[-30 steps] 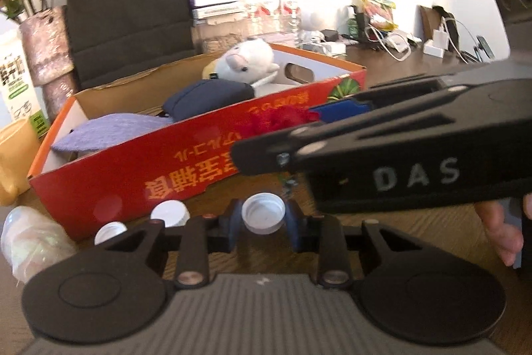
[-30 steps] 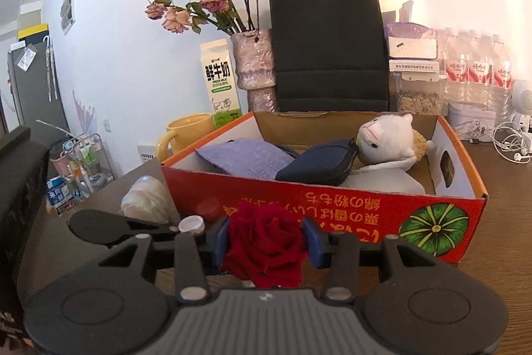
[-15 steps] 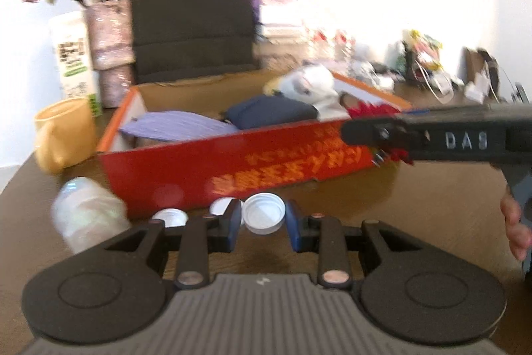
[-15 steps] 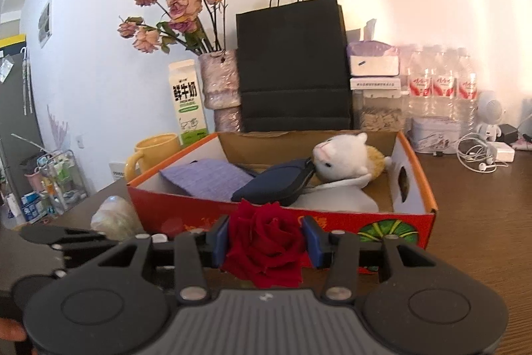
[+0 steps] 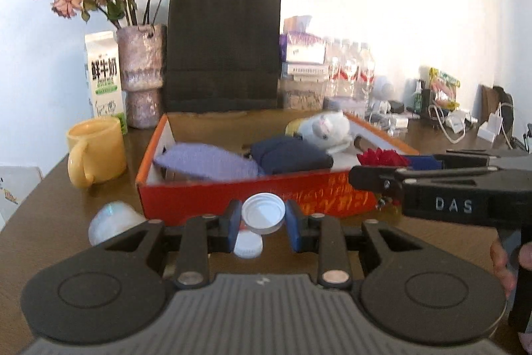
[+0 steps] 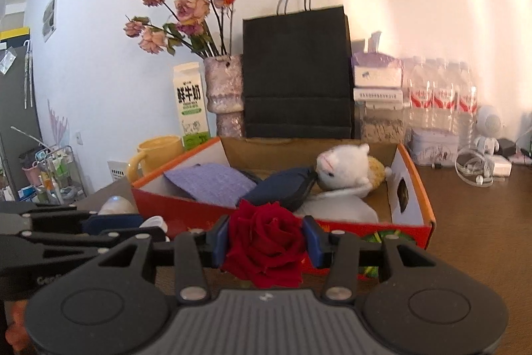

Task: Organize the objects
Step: 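Carry the cap into the box with the left tool while the right tool carries the rose in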

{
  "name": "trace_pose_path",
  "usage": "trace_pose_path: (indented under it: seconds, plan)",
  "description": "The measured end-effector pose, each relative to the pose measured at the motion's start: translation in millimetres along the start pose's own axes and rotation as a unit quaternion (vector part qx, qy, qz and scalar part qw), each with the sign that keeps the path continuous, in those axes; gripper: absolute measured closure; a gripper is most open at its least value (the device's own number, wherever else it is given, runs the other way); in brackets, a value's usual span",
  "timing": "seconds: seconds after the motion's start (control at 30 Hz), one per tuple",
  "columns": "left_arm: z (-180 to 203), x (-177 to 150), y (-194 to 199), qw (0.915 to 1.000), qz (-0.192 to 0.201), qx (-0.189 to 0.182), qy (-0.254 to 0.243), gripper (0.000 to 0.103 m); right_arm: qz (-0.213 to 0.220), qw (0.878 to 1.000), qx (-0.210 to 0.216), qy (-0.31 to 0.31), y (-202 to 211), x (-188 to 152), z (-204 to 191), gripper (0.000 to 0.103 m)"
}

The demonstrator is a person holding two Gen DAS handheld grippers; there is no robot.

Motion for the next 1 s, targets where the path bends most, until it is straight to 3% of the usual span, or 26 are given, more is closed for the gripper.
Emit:
trace_pose_path:
  seconds: [0.27, 0.67, 0.87, 1.0]
  plan:
    - [-2, 41, -7, 0.9995, 0.033, 0.001, 0.004, 0.074, 0.014, 1.0, -0.004, 0.01, -5, 31, 1, 0.058]
    - [-8, 96, -45, 0.9966, 0.073, 0.012, 0.036, 0.073, 0.022, 0.999, -0.016, 0.02, -55, 73, 10, 0.058]
    - [-19, 101, -77, 0.9962, 0.067, 0.021, 0.052, 0.073, 0.027, 0.999, -0.026, 0.02, -84, 83, 21, 0.057]
    - [-31, 100, -101, 0.9967, 0.046, 0.025, 0.061, 0.073, 0.009, 1.0, -0.021, 0.014, -105, 77, 31, 0.057]
Point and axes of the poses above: each gripper's, at about its wrist camera, not at the fingertips, and y roughly against the way its jaws point, z to its right, x to its top, the point moved 5 cm from there along -y, roughly the way its jaws point, and after that the axes turned 8 degrees about x, right-handed, at the moved point
